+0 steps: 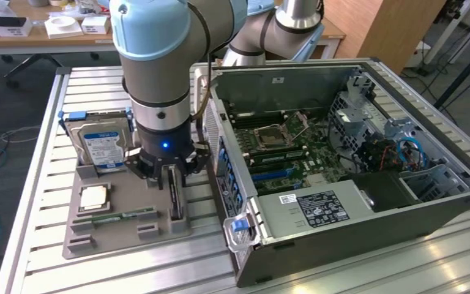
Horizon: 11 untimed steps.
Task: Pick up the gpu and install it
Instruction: 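Pick up the gpu and move the gpu toward the slot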
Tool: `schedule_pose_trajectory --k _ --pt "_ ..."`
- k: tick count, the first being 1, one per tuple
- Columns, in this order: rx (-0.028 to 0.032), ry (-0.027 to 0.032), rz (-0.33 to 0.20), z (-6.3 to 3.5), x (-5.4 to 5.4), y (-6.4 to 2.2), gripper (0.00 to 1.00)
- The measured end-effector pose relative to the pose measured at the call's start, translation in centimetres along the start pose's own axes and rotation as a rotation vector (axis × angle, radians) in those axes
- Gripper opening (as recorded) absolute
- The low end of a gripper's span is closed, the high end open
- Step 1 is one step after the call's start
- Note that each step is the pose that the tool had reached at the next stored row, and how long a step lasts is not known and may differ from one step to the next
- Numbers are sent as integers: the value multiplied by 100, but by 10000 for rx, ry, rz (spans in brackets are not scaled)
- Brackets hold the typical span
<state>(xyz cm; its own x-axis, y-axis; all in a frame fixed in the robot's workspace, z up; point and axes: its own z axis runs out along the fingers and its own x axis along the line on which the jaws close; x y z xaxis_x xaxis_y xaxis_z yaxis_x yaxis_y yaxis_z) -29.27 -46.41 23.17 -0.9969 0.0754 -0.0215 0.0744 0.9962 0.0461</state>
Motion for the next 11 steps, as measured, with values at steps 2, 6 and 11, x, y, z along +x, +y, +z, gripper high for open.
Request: schedule_pose_trajectory --k 2,6,11 --pt "1 1 -1 0 0 0 47" --pt "1 1 -1 0 0 0 47" --pt "1 0 -1 0 0 0 39"
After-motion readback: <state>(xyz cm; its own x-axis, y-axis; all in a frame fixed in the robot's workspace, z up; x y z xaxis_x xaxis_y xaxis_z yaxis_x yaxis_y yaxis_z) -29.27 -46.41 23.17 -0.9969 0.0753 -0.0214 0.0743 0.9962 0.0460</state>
